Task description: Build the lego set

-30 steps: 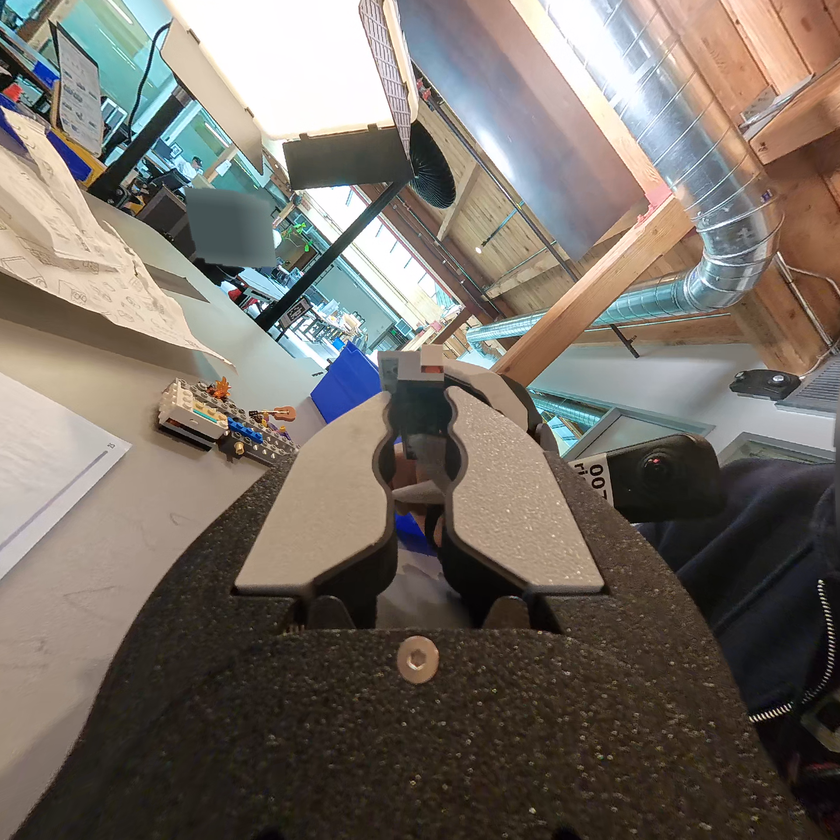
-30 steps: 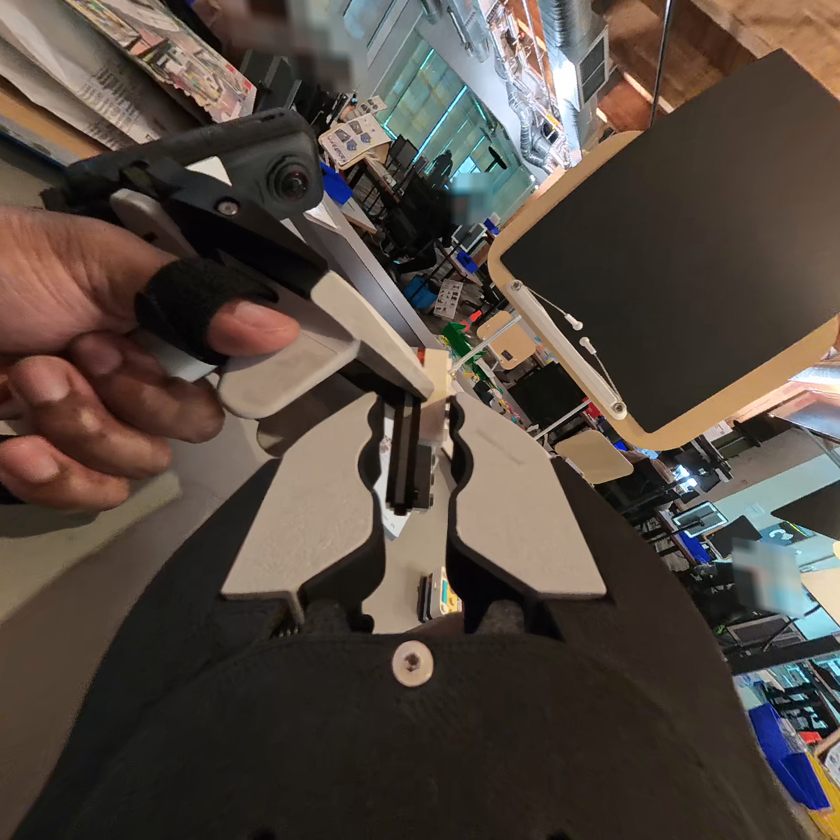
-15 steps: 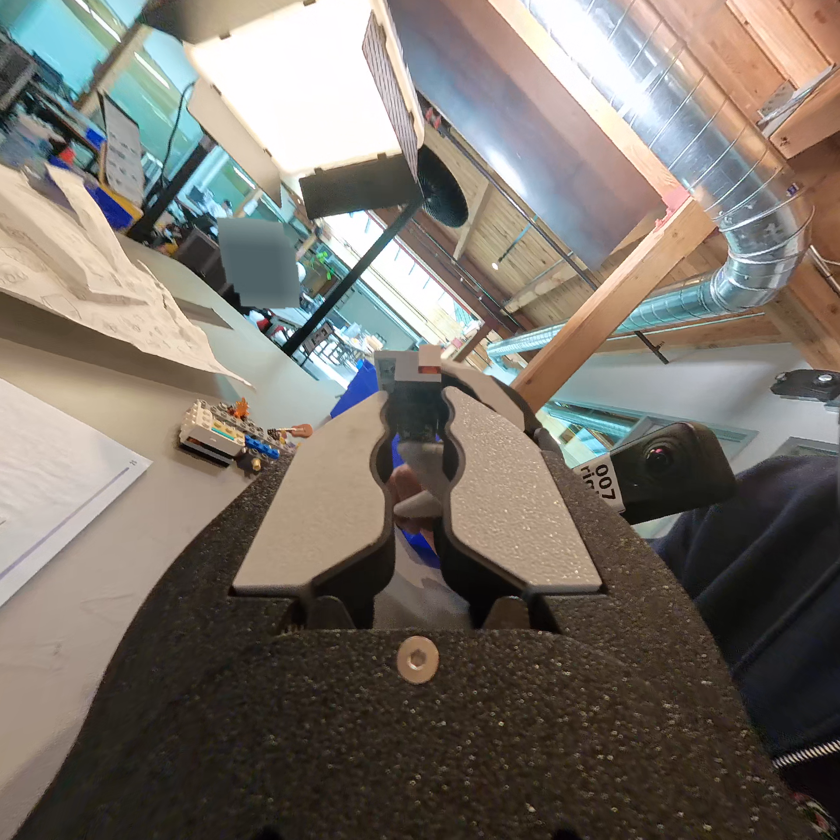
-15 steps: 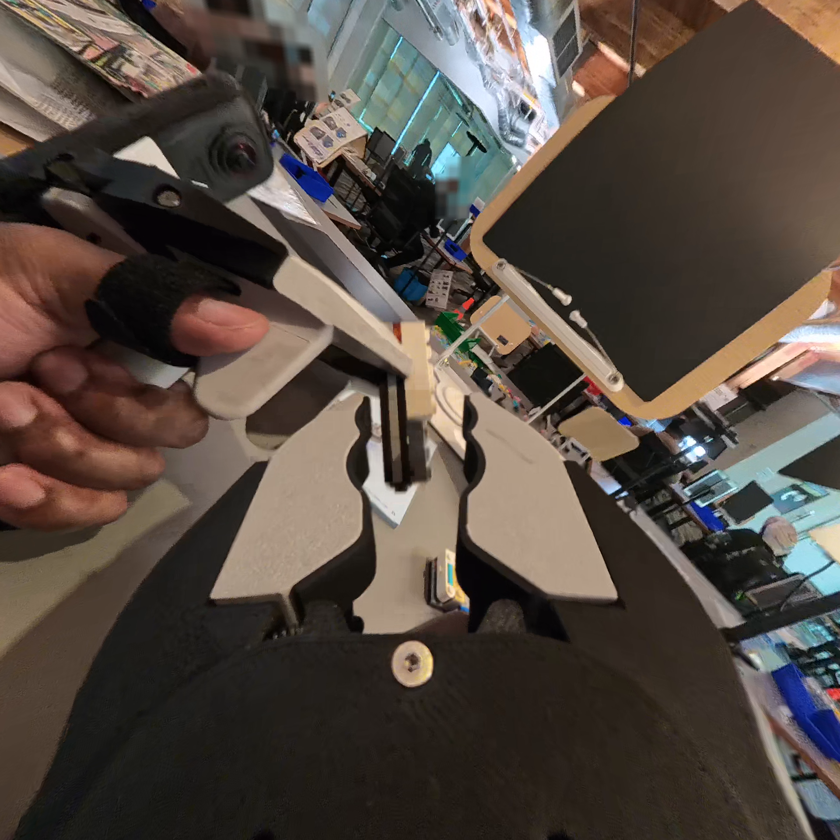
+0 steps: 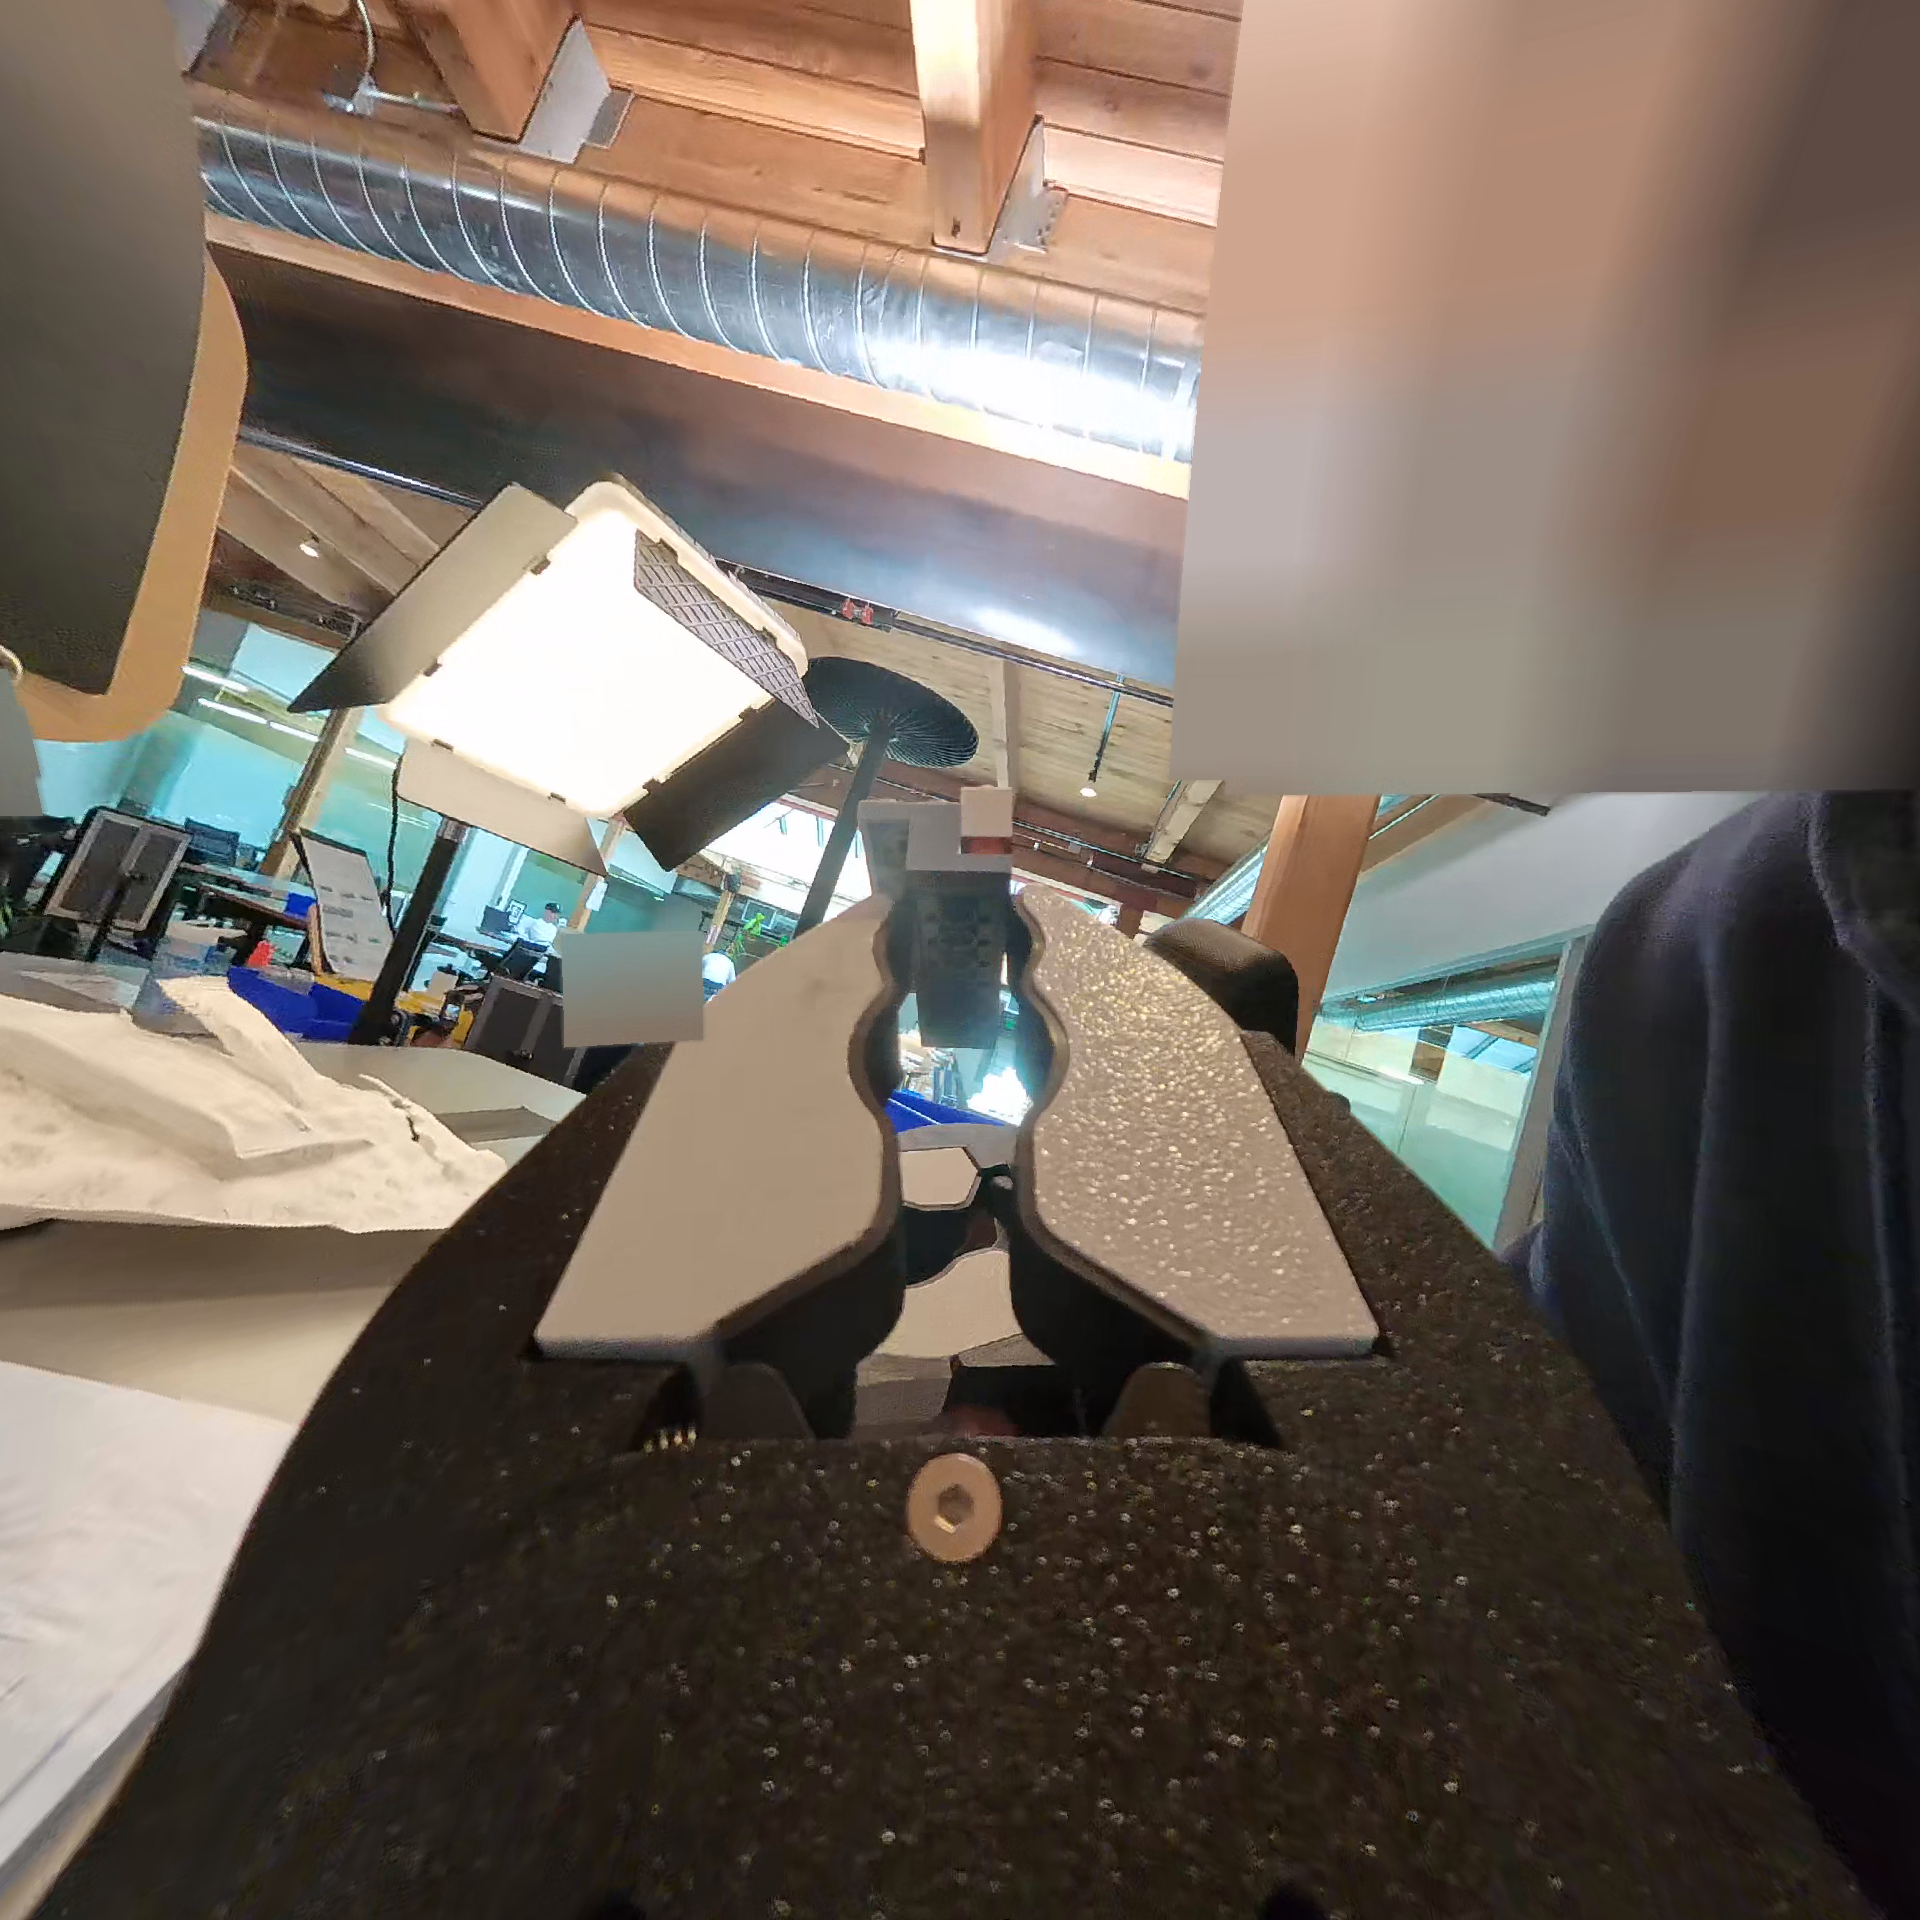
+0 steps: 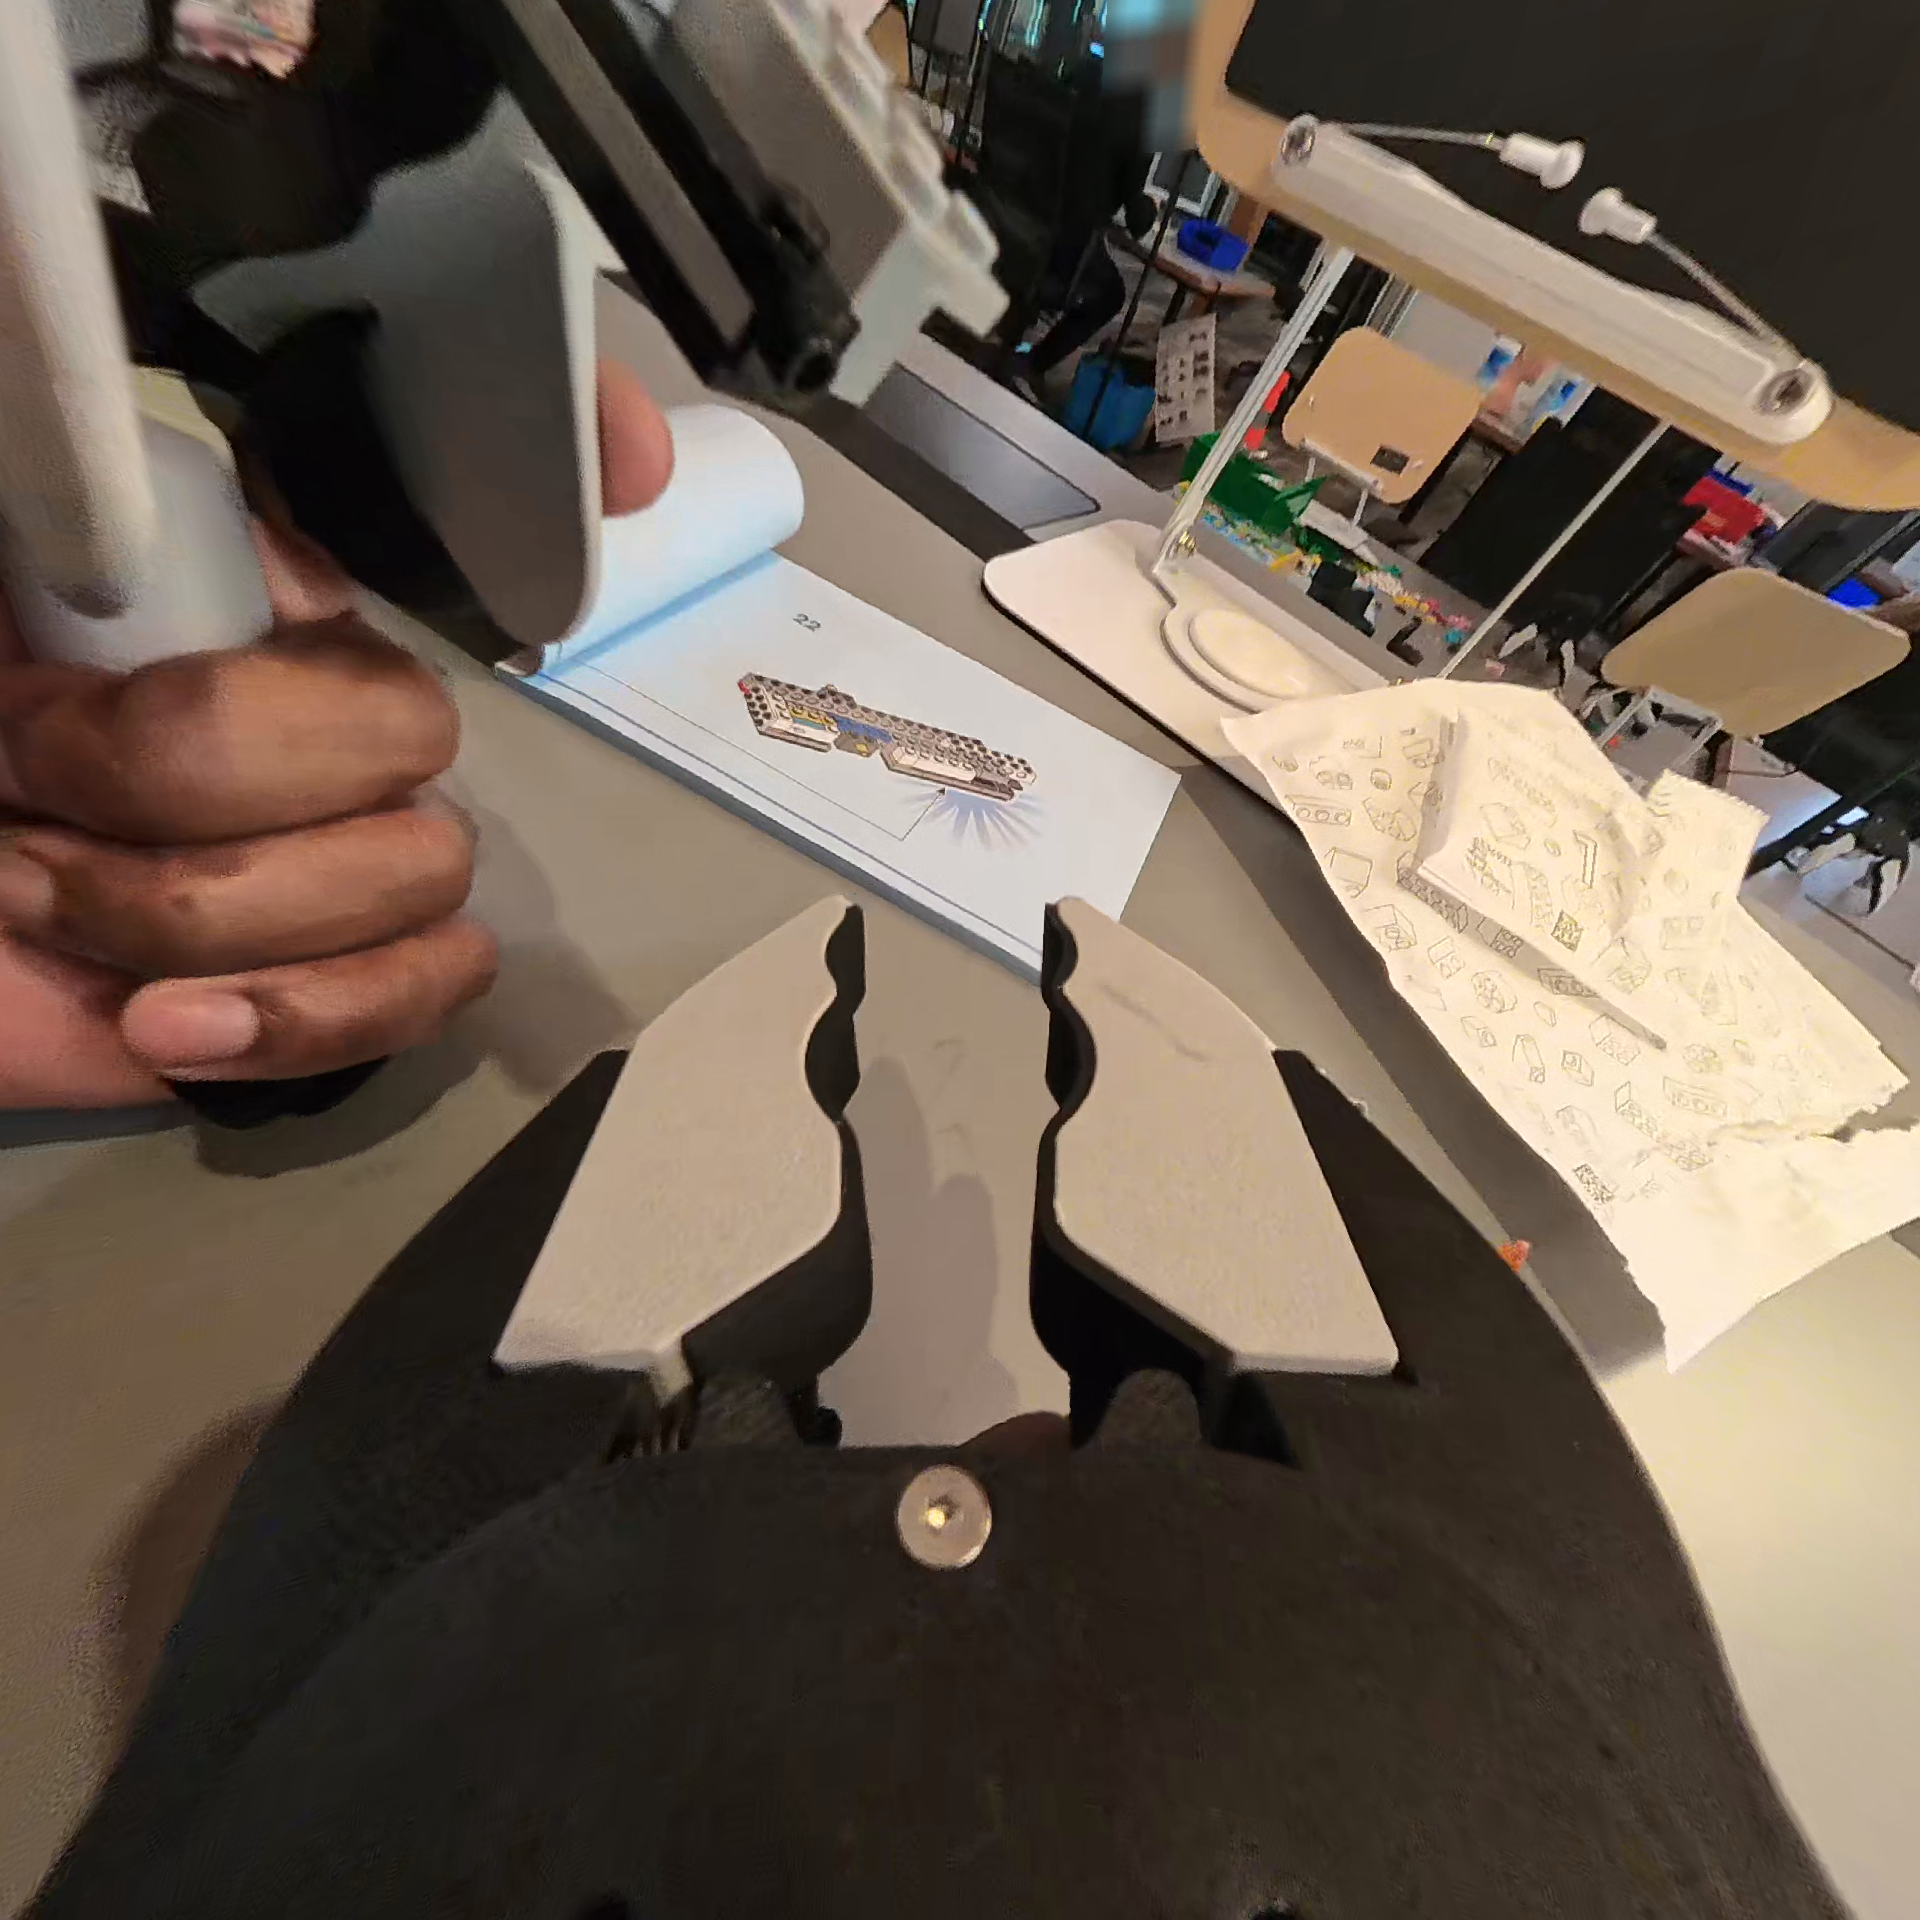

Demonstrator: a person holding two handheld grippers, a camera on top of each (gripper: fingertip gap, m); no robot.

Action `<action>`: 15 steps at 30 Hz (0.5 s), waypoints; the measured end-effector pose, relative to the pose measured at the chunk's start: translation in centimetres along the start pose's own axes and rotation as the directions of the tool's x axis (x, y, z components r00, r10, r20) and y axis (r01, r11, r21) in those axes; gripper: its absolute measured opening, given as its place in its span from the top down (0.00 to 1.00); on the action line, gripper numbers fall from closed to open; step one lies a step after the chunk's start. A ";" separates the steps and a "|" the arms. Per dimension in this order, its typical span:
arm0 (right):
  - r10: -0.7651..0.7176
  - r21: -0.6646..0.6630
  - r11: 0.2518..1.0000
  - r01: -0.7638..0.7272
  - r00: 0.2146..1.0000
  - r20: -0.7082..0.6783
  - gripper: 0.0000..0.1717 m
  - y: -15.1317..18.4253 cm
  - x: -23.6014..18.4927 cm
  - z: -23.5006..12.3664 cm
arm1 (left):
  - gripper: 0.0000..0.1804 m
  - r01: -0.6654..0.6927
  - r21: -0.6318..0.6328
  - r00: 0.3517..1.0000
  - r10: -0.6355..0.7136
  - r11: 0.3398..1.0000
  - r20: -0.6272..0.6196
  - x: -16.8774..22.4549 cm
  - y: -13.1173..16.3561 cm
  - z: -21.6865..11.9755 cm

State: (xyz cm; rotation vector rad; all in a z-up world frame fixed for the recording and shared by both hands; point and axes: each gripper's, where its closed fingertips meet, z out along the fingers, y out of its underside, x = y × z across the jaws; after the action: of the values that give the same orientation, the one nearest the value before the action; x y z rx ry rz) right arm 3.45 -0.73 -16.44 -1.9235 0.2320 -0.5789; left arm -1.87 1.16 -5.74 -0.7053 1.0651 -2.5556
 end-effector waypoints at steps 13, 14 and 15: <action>0.017 -0.125 0.992 -0.015 1.000 0.015 0.83 1.5 0.1 1.6 | 0.91 0.045 0.033 0.998 -0.047 0.998 0.042 -2.3 -1.0 -0.3; 0.020 -0.123 0.992 -0.018 1.000 0.011 0.83 1.5 0.2 1.5 | 0.91 0.052 0.034 0.998 -0.053 0.998 0.039 -2.2 -1.0 -0.3; 0.023 -0.121 0.992 -0.022 1.000 0.007 0.83 1.5 0.3 1.5 | 0.91 0.057 0.034 0.998 -0.059 0.998 0.032 -2.1 -0.9 -0.3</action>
State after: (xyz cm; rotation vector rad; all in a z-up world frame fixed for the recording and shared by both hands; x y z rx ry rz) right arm 4.58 -0.21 -18.17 -2.0376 0.2895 -0.5523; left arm -0.34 2.93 -5.96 -0.7779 1.0031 -2.5947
